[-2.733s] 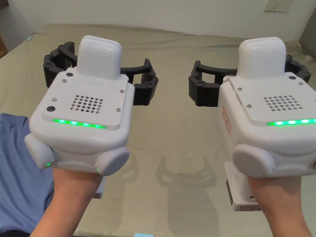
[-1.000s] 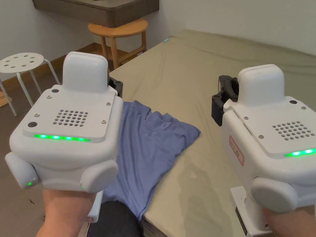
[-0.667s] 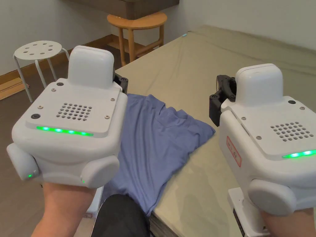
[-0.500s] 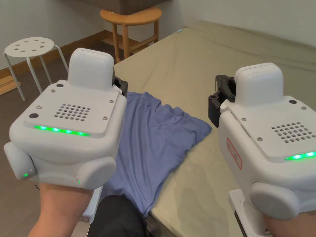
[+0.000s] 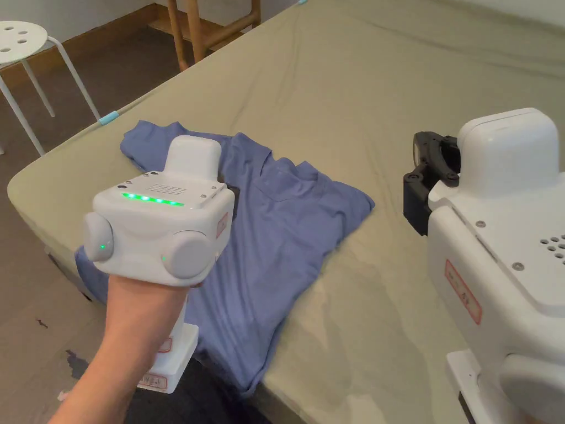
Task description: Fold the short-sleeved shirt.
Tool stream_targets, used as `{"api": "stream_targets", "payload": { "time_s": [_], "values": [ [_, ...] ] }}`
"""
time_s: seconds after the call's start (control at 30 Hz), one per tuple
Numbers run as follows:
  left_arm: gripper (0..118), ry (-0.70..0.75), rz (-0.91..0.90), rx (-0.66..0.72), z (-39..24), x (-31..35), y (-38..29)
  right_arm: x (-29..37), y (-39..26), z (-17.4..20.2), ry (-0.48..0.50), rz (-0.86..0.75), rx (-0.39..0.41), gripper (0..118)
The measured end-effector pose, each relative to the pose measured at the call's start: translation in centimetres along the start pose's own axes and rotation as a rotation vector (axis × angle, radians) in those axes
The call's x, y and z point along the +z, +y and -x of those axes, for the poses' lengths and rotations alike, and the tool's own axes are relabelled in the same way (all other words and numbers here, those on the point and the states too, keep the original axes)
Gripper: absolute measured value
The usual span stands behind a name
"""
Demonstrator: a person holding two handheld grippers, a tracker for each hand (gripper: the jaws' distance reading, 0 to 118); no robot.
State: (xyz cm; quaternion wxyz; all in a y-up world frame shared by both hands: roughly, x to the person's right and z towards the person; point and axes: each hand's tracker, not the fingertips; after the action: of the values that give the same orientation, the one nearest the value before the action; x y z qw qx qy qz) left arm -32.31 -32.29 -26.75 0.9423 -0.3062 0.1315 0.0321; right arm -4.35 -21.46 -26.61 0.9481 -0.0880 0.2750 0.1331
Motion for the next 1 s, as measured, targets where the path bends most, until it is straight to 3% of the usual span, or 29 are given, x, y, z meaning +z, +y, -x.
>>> {"api": "stream_targets", "payload": {
  "time_s": [0.13,0.17,0.2,0.23,0.27,0.3,0.33,0.43,0.57,0.63,0.7,0.73,0.77,0.8,0.83,1.0],
  "values": [
    [0,0.038,0.163,-0.028,0.5,-7.3,-2.5,-0.7,-0.7,-0.8,-0.038,0.046,-0.017,0],
    [6,0.054,0.197,-0.023,0.7,-8.9,-3.1,-1.0,-0.9,-0.9,-0.049,0.060,-0.018,0],
    [18,0.042,0.224,-0.003,1.0,-10.3,-3.7,-1.2,-1.2,-1.0,-0.057,0.071,-0.018,0],
    [43,0.029,0.272,0.019,1.2,-11.4,-4.0,-1.4,-1.4,-1.1,-0.064,0.079,-0.019,0],
    [90,0.011,0.345,0.027,1.4,-12.8,-4.6,-1.6,-1.8,-1.2,-0.069,0.089,-0.022,0],
    [112,0.019,0.375,0.025,1.4,-13.7,-5.0,-1.9,-2.2,-1.7,-0.073,0.098,-0.024,0],
    [118,0.044,0.355,0.023,1.4,-14.3,-5.5,-2.2,-2.6,-2.0,-0.077,0.109,-0.028,0],
    [118,0.074,0.383,0.000,1.2,-16.1,-6.4,-2.6,-3.4,-2.6,-0.084,0.128,-0.036,0],
    [117,0.018,0.421,0.088,1.9,-16.3,-6.1,-2.8,-4.3,-3.4,-0.088,0.145,-0.053,0],
    [111,0.015,0.410,0.077,1.4,-16.0,-6.0,-2.8,-4.6,-3.7,-0.094,0.151,-0.061,0],
    [83,-0.007,0.380,0.024,0.5,-14.8,-5.6,-2.8,-4.9,-4.1,-0.100,0.159,-0.070,0],
    [59,-0.008,0.354,0.007,0.0,-14.2,-5.4,-2.7,-5.0,-4.2,-0.102,0.161,-0.074,0],
    [13,0.007,0.324,-0.009,-0.6,-13.5,-5.1,-2.6,-5.0,-4.4,-0.105,0.162,-0.080,0],
    [0,0.031,0.304,-0.013,-0.8,-13.1,-4.8,-2.4,-5.0,-4.5,-0.108,0.163,-0.085,0],
    [0,0.074,0.281,-0.024,-0.8,-13.0,-4.9,-2.2,-5.0,-4.6,-0.112,0.164,-0.092,0],
    [0,0.000,0.263,0.066,0.4,-12.0,-5.5,-0.2,-4.1,-4.9,-0.133,0.145,-0.090,0]
  ]
}}
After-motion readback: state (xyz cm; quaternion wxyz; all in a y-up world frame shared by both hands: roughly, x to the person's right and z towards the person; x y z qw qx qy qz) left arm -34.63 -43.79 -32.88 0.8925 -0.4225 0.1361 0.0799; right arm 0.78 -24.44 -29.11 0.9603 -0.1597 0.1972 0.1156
